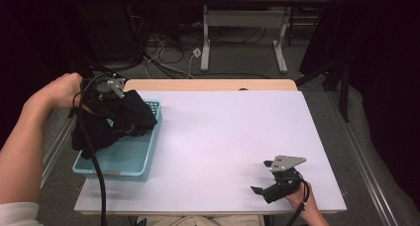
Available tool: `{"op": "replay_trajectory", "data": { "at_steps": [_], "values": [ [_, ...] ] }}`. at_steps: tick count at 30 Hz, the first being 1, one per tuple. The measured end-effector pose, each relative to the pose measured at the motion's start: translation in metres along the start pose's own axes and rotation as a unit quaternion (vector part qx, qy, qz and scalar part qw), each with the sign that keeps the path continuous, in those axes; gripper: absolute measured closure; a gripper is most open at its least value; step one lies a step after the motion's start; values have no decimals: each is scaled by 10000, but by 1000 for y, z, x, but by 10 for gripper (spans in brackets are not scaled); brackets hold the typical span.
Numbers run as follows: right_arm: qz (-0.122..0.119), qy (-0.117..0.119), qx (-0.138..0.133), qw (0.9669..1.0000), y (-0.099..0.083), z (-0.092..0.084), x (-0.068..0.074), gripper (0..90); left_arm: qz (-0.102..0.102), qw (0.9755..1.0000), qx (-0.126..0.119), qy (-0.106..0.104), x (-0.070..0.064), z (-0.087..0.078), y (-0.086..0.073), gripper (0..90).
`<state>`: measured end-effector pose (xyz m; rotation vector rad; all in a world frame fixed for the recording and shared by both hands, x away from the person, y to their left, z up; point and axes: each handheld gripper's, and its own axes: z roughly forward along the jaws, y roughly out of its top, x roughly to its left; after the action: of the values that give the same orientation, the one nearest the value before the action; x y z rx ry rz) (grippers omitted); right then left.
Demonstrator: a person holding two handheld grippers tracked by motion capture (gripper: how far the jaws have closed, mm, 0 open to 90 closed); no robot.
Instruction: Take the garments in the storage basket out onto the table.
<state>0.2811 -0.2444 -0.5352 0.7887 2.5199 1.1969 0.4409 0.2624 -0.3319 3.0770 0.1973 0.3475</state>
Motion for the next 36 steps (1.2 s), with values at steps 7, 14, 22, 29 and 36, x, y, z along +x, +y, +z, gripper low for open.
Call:
{"op": "replay_trajectory", "data": {
  "at_steps": [7,14,22,29,36],
  "values": [
    [8,5,8,10000,0,0,0,17,44,10000,-8,44,4,-16,8,543],
    [16,-18,-11,10000,0,0,0,17,177,9998,-1,32,6,-28,15,543],
    [27,8,-2,10000,0,0,0,17,314,9995,-28,71,6,-43,27,543],
    [41,12,-17,10000,0,0,0,17,369,9992,-120,50,6,-53,37,543],
    [33,14,-8,10000,0,0,0,17,465,9987,-196,86,4,-64,53,543]
  ]
}}
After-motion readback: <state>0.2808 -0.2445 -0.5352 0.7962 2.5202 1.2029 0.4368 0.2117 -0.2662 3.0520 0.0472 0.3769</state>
